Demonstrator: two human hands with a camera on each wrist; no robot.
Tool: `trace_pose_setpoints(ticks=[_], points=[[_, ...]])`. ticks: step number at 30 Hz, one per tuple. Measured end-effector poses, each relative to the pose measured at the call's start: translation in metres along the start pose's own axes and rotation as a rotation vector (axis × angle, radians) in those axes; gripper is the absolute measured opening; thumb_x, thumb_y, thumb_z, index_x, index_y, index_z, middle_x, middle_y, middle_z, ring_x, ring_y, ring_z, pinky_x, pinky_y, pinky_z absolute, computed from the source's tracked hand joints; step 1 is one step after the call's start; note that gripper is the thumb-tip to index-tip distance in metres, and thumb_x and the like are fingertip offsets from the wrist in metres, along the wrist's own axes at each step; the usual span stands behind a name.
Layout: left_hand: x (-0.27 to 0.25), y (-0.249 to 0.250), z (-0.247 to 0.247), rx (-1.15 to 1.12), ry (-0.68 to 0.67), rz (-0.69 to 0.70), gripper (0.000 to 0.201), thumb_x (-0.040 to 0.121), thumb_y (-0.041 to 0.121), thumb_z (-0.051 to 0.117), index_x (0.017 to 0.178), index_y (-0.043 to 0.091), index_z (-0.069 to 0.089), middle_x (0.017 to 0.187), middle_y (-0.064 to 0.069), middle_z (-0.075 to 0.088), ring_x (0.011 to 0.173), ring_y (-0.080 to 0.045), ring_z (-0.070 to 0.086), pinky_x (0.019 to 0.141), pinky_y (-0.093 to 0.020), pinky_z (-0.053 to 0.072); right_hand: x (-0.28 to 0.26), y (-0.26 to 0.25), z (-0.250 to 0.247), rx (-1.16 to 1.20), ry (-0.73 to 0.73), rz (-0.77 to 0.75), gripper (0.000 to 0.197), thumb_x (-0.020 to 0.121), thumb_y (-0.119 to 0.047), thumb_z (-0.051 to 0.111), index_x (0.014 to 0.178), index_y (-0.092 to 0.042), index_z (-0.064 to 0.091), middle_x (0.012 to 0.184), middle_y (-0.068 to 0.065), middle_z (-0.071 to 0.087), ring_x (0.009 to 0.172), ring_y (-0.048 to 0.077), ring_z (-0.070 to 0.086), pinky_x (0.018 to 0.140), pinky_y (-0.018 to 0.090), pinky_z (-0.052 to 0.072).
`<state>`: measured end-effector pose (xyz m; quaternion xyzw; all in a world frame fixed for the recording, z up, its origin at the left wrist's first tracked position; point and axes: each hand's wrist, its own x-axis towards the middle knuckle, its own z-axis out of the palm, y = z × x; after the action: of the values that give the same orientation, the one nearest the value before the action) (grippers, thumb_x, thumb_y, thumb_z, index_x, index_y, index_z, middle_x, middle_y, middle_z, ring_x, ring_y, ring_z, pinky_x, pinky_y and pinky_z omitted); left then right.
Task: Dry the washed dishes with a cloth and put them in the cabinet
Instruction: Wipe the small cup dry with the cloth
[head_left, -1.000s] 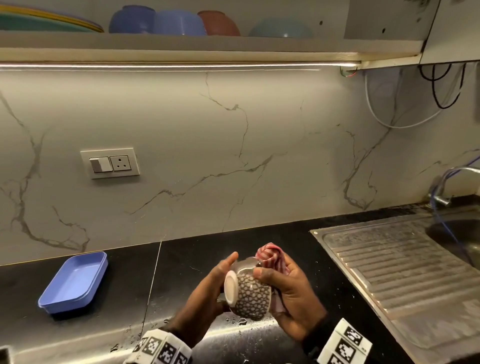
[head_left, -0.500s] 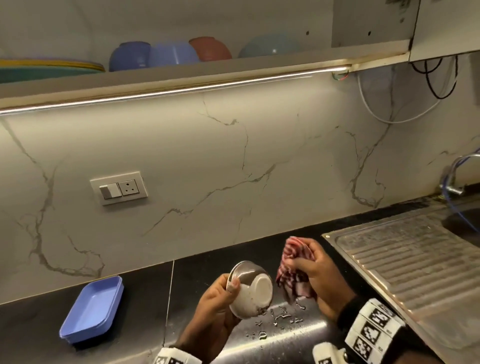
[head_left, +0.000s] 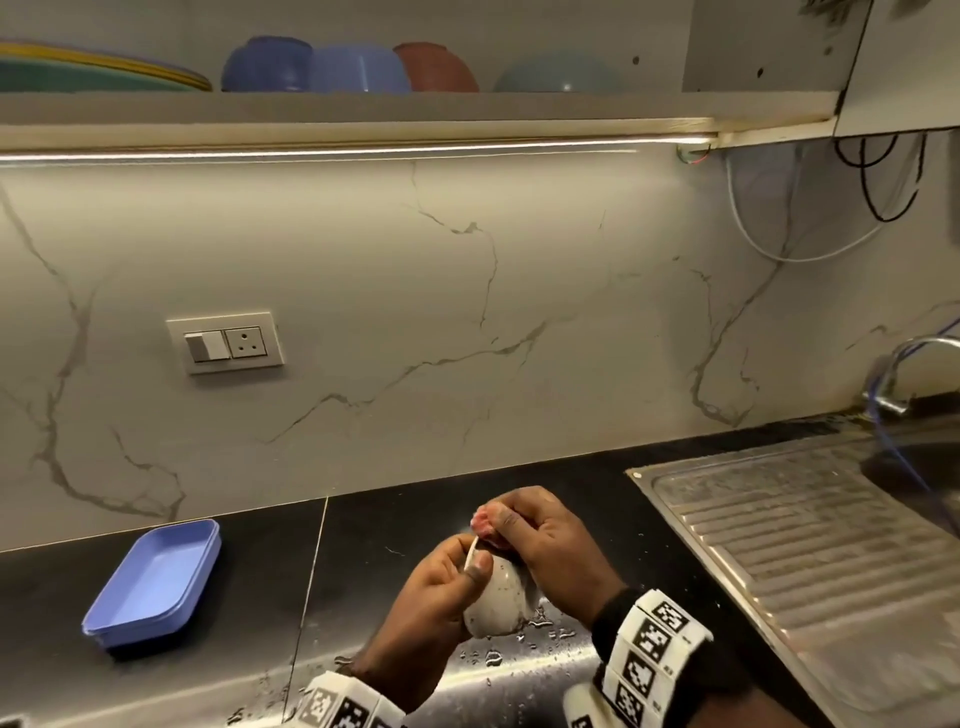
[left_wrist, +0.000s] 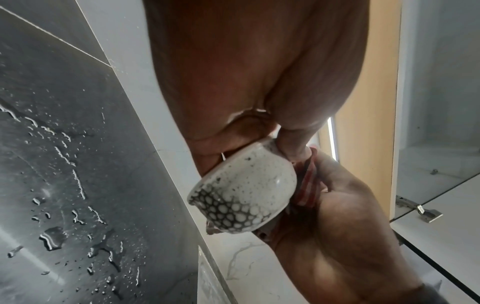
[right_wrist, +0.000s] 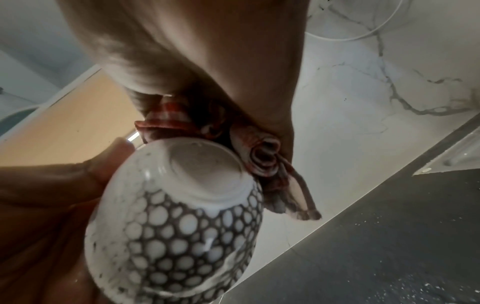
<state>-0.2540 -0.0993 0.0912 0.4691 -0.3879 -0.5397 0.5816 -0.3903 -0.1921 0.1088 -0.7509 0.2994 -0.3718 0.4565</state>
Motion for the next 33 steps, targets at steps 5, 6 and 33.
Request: trace_pose_setpoints(ticks=[5,6,33], points=[[0.002,0.006,0.01,-0.202,0.052,-0.135,0.066,0.085,0.055,0.039,0.124,0.005,0.059,0.115,-0.026,0.07,0.106,-0.047,0.067,0.082,-0.057,0.058,0.004,0.002,0.008,-0.24,-0.018,-0.035,0.013,0.092,-0.037,0.058,0.103,-0.035,0.063,0.108,-0.015,0.056,0.1,0.005,0.057,0.09,0.028,0.053],[0.003,0.008,0.009,-0.252,0.037,-0.158,0.072,0.083,0.059,0.035,0.126,0.006,0.058,0.118,-0.026,0.07,0.108,-0.045,0.067,0.083,-0.057,0.057,0.003,0.001,0.011,-0.307,-0.011,-0.076,0.015,0.091,-0.041,0.056,0.103,-0.036,0.062,0.108,-0.017,0.055,0.103,0.004,0.054,0.091,0.027,0.051],[0.01,0.03,0.0,-0.585,0.188,0.102,0.042,0.102,0.028,0.045,0.13,-0.003,0.054,0.124,-0.031,0.064,0.105,-0.04,0.067,0.084,-0.046,0.058,-0.031,0.014,0.056,0.086,0.427,-0.272,0.027,0.09,-0.023,0.058,0.102,-0.047,0.059,0.14,-0.016,0.041,0.129,0.009,0.048,0.098,0.045,0.053]])
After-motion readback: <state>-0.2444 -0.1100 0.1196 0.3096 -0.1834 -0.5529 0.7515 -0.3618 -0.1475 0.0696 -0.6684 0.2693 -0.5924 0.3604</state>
